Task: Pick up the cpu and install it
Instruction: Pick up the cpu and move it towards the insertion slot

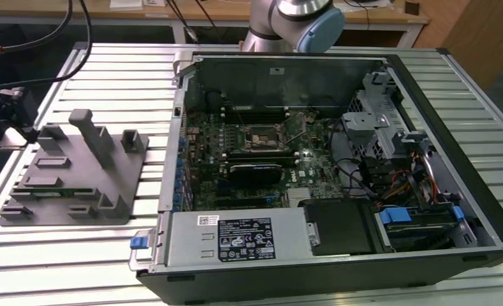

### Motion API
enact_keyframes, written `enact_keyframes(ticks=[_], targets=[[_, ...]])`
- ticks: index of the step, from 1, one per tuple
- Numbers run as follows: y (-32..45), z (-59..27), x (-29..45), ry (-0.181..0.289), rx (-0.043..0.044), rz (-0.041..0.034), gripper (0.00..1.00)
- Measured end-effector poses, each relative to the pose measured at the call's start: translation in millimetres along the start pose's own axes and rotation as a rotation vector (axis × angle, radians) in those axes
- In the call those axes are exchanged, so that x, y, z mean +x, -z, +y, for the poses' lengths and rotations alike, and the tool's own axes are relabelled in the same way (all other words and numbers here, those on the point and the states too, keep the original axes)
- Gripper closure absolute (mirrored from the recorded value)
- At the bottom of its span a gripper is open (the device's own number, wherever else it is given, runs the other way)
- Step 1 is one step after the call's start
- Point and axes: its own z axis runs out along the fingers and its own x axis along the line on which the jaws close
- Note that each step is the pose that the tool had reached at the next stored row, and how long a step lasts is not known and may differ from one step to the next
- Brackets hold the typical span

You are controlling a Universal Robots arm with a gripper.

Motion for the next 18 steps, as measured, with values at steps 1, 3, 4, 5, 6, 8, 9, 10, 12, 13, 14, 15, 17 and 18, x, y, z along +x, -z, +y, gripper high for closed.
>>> enact_keyframes(ticks=[1,3,4,5,6,8,9,10,12,13,14,15,17,18], targets=[[1.7,0.1,-0.1,0.0,0.0,-0.0002,0.46],[5.4,0.3,-0.2,0.0,0.0,-0.0004,0.46],[7.1,0.3,-0.2,0.0,0.0,-0.0004,0.46],[8.9,0.4,-0.3,0.0,0.0,-0.0004,0.46],[10.5,0.5,-0.3,0.0,0.0,-0.0005,0.46],[13.8,0.6,-0.4,0.0,0.0,-0.0009,0.46],[15.7,0.7,-0.5,0.0,0.0,-0.0009,0.46],[17.3,0.8,-0.5,0.0,0.0,-0.0011,0.46],[20.8,0.9,-0.6,0.0,0.0,-0.0013,0.46],[22.6,1.0,-0.7,0.0,0.0,-0.0015,0.46],[24.5,1.1,-0.8,0.0,-0.0001,-0.0017,0.46],[26.6,1.2,-0.8,0.0,-0.0001,-0.0018,0.46],[31.1,1.4,-1.0,0.0,-0.0001,-0.002,0.46],[33.1,1.5,-1.0,0.0,-0.0001,-0.0022,0.46]])
